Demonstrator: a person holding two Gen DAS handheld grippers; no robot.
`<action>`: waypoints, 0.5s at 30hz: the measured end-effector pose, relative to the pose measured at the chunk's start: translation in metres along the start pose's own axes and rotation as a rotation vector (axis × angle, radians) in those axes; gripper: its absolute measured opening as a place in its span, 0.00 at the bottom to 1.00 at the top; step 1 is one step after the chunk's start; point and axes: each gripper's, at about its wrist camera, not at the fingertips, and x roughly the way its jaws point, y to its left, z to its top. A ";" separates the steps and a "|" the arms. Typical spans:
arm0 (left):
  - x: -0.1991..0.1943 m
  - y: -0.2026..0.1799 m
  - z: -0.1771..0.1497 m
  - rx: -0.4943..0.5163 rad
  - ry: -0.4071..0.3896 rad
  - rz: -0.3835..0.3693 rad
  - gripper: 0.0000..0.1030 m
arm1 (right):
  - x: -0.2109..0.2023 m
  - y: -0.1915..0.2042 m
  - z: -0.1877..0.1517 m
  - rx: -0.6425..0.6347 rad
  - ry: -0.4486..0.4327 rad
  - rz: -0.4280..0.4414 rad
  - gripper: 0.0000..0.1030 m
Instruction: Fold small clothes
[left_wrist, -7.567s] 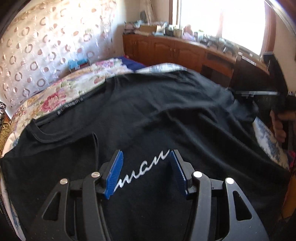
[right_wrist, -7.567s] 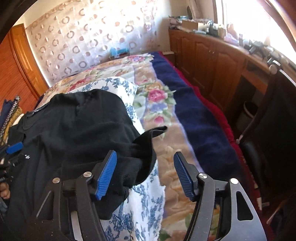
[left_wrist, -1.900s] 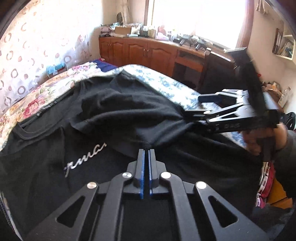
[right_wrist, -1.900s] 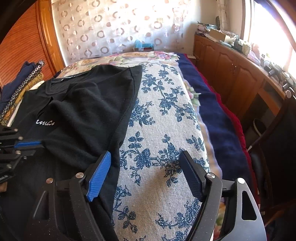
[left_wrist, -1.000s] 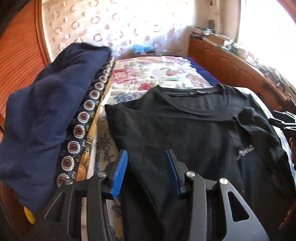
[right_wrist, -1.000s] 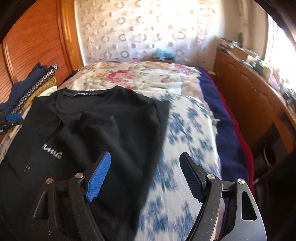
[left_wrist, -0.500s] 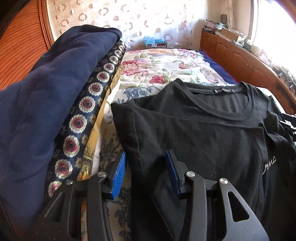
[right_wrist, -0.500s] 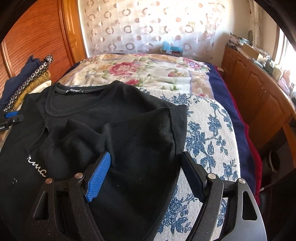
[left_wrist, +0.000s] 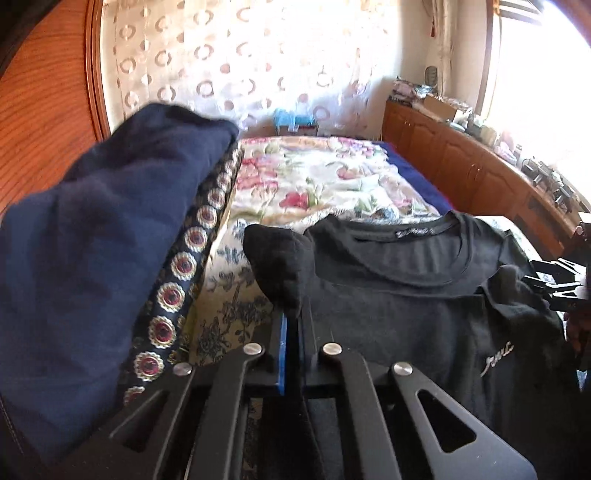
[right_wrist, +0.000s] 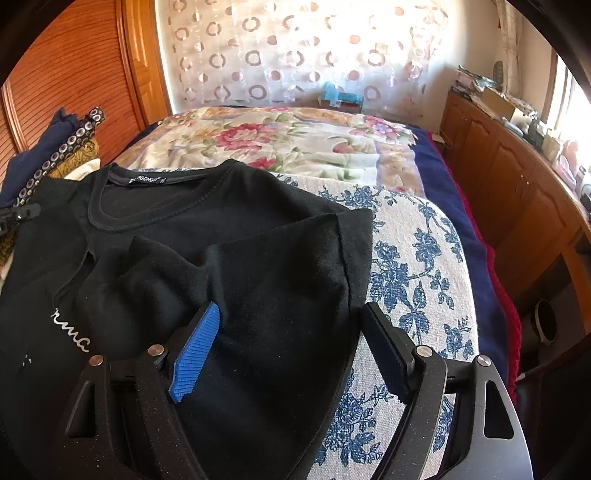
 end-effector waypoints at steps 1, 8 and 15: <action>-0.003 0.000 0.001 0.002 -0.008 -0.004 0.01 | -0.002 -0.003 0.000 0.014 -0.006 0.008 0.78; -0.019 0.004 0.005 -0.001 -0.052 -0.037 0.01 | -0.003 -0.039 0.012 0.103 0.002 0.023 0.78; -0.035 0.000 0.000 0.010 -0.079 -0.071 0.01 | 0.016 -0.030 0.027 0.037 0.019 0.083 0.60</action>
